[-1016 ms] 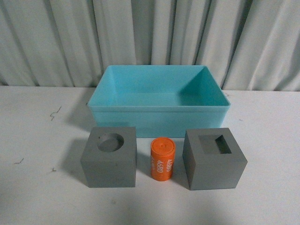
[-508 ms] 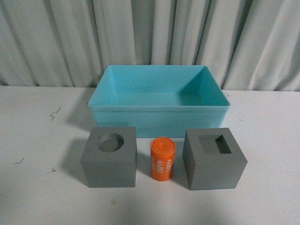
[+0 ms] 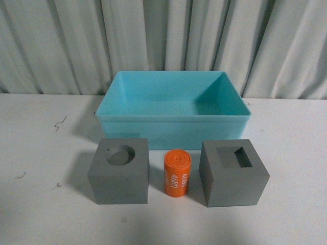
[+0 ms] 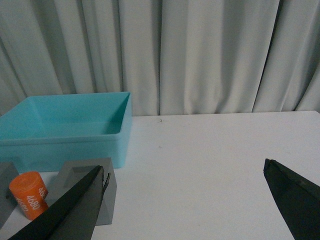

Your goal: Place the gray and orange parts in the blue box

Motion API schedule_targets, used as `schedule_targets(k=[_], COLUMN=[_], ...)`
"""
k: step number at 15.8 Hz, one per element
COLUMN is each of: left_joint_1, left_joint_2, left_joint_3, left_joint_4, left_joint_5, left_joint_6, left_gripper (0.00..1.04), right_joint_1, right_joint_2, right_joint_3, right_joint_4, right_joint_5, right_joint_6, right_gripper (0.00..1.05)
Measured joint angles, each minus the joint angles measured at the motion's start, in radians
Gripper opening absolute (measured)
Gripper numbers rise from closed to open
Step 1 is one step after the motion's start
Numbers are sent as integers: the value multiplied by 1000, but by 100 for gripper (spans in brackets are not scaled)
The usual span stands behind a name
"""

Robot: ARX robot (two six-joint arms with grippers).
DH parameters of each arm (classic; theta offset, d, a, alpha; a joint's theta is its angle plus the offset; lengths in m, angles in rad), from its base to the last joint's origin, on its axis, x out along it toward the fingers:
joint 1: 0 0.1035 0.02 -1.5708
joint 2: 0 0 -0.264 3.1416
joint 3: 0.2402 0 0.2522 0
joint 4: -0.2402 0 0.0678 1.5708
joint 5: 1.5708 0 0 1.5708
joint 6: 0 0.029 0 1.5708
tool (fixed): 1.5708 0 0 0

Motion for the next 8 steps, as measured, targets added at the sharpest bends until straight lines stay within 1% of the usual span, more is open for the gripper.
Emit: schedule_targets(k=[8], left_joint_1=[0], left_joint_2=[0], left_joint_3=[0], left_joint_4=[0], left_joint_5=[0], left_joint_6=[0], left_gripper=[98], right_joint_1=[0], right_joint_2=[0], right_joint_3=[0], right_joint_4=[0], right_joint_5=[0], right_joint_6=[0], right_gripper=[98])
